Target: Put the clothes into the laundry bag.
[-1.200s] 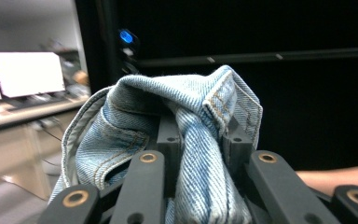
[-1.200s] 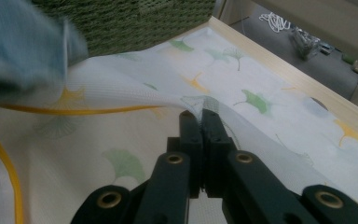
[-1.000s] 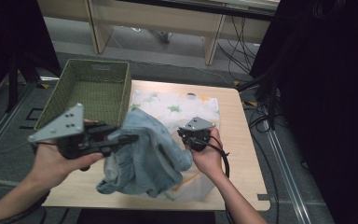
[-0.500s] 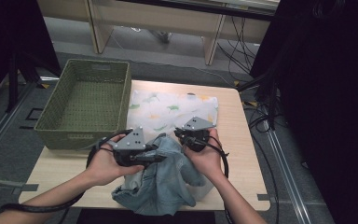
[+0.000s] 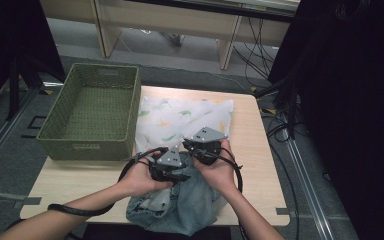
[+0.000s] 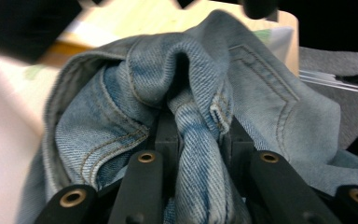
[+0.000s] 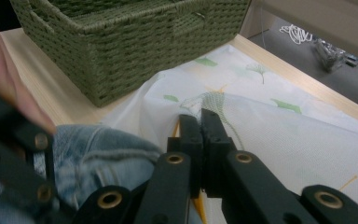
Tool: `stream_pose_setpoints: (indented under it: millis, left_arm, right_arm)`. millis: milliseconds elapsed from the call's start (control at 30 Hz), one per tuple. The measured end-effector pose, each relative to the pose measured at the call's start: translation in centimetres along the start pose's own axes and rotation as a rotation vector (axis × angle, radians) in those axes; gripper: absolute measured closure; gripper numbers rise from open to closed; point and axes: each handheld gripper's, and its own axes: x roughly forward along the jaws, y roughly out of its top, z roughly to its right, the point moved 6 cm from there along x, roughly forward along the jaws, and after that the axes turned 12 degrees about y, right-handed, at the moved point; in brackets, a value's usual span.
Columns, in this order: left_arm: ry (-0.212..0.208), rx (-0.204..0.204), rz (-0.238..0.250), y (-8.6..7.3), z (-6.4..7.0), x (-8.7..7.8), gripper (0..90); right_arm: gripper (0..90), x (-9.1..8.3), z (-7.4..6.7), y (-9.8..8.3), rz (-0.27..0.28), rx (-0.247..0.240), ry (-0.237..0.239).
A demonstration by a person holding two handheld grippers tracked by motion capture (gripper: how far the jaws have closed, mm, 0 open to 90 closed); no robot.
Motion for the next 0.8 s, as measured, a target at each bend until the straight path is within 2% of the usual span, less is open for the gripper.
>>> stream_pose_setpoints:
  millis: [67, 100, 133, 200, 267, 300, 333, 367, 400, 433, 467, 500, 533, 567, 667, 767, 800]
  left_arm:
    - [-0.018, 0.025, -0.008, 0.2, 0.7, 0.1, 72.7]
    - [-0.024, 0.024, -0.004, 0.3, 0.9, 0.2, 72.7]
    - [-0.056, 0.014, 0.006, 0.6, 1.5, 0.2, 72.6]
    - [-0.064, 0.012, 0.011, 0.7, 1.6, 0.1, 72.6]
    - [-0.027, 0.018, 0.018, 0.9, 1.4, 0.0, 72.7]
    - [0.042, 0.002, -0.003, 0.7, 0.4, 0.2, 72.7]
    - [0.042, 0.002, -0.003, 0.7, 0.4, 0.2, 72.7]
    - [0.071, -0.013, -0.014, 0.5, -0.3, 0.5, 72.7]
    - [0.115, -0.04, -0.048, -0.2, -1.5, 0.9, 72.7]
    - [0.142, -0.047, -0.068, -0.7, -2.2, 1.2, 72.7]
    - [0.142, -0.047, -0.068, -0.7, -2.2, 1.2, 72.7]
    - [0.176, -0.046, -0.092, -1.4, -3.0, 1.6, 72.7]
    - [0.192, -0.057, -0.108, -2.0, -3.4, 1.8, 72.7]
    - [0.207, -0.092, -0.122, -2.6, -4.0, 1.9, 72.7]
    - [0.231, -0.117, -0.123, -2.9, -4.8, 1.8, 72.5]
    - [0.256, -0.125, -0.11, -3.1, -5.4, 2.1, 70.4]
    - [0.25, -0.135, -0.099, -3.2, -5.4, 2.2, 65.8]
  right_arm:
    - [90.0, -0.1, 0.1, 0.1, 0.007, 0.007, -0.003]
    - [90.0, -0.1, 0.1, 0.1, 0.007, 0.007, -0.003]
    - [90.0, -0.1, 0.1, 0.1, 0.012, 0.01, -0.005]
    - [90.0, -0.2, 0.2, 0.1, 0.015, 0.003, -0.006]
    - [90.0, -0.2, 0.2, 0.1, 0.016, 0.006, -0.002]
    - [90.0, -0.4, 0.1, 0.2, 0.013, 0.003, 0.0]
    - [90.0, -0.4, 0.1, 0.2, 0.013, 0.003, 0.0]
    - [90.0, -0.4, -0.1, 0.1, 0.012, 0.003, 0.002]
    - [90.0, -0.3, -0.1, 0.1, 0.008, -0.003, 0.005]
    - [90.0, -0.3, -0.2, 0.1, 0.005, -0.003, 0.004]
    - [90.0, -0.3, -0.2, 0.1, 0.005, -0.003, 0.004]
    - [90.0, -0.3, -0.3, 0.0, 0.002, -0.001, 0.004]
    - [90.0, -0.2, -0.3, -0.1, -0.006, -0.004, 0.005]
    - [90.0, -0.2, 0.0, -0.3, -0.012, -0.004, 0.0]
    - [90.0, -0.4, 0.3, -0.5, -0.021, 0.01, -0.003]
    - [90.0, -0.1, 0.2, -1.1, -0.049, 0.012, 0.004]
    - [90.0, 0.3, -0.2, -1.6, -0.094, 0.002, 0.025]
